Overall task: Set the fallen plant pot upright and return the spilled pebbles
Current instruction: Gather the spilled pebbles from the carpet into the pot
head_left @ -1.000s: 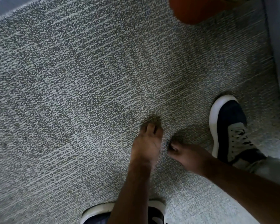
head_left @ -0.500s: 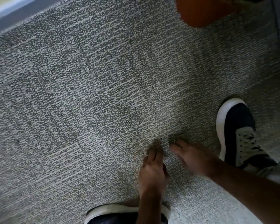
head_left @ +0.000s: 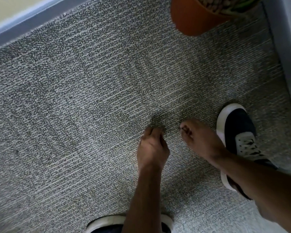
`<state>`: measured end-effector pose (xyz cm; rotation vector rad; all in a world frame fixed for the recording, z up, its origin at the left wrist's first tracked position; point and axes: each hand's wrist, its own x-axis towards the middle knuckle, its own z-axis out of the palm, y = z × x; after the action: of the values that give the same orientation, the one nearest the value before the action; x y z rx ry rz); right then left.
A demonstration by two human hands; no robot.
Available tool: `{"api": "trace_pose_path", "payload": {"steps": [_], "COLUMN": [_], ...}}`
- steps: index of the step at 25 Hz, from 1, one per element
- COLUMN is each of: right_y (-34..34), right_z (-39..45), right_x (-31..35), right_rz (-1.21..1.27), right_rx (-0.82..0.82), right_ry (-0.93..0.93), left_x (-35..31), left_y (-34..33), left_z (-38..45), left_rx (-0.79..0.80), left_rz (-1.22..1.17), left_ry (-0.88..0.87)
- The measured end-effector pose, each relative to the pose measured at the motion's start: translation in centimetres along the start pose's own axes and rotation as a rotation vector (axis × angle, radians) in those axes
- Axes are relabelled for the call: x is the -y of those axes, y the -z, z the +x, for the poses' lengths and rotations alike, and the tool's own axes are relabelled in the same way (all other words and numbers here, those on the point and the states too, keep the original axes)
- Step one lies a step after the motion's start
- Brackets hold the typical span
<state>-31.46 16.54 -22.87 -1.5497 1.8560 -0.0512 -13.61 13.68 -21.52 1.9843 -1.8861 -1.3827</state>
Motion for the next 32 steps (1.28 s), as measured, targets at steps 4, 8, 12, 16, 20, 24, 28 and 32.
{"api": "trace_pose_path", "payload": {"steps": [4, 8, 12, 16, 20, 24, 28, 32], "right_y": [-0.1, -0.5, -0.9, -0.6, 2.8, 9.4, 16.4, 21.1], "right_z": [0.6, -0.2, 0.3, 0.8, 1.4, 4.3, 9.5, 14.2], "right_x": [-0.3, 0.1, 1.0, 1.9, 2.7, 4.4, 5.0, 4.7], "right_rz": [-0.063, -0.239, -0.390, -0.237, 0.300, 0.831, 1.067, 1.201], "right_rx": [0.058, 0.123, 0.211, 0.277, -0.044, -0.258, -0.422, -0.461], "right_ry": [0.117, 0.291, 0.382, 0.255, -0.125, -0.346, -0.309, -0.309], "left_x": [-0.5, -0.7, -0.6, -2.0, -5.9, -12.6, -19.5, -24.1], "left_y": [-1.3, -2.4, -3.1, -2.5, -0.1, 3.6, 5.6, 6.8], "left_z": [0.1, -0.2, 0.1, 0.2, 2.5, 6.4, 11.2, 14.5], "left_rx": [0.023, 0.031, -0.054, -0.094, -0.109, -0.113, -0.184, -0.200], "left_rz": [0.002, 0.017, -0.079, -0.314, -0.516, -0.747, -0.846, -0.818], "left_ry": [0.018, 0.021, 0.104, 0.364, 0.419, 0.302, 0.181, 0.093]}}
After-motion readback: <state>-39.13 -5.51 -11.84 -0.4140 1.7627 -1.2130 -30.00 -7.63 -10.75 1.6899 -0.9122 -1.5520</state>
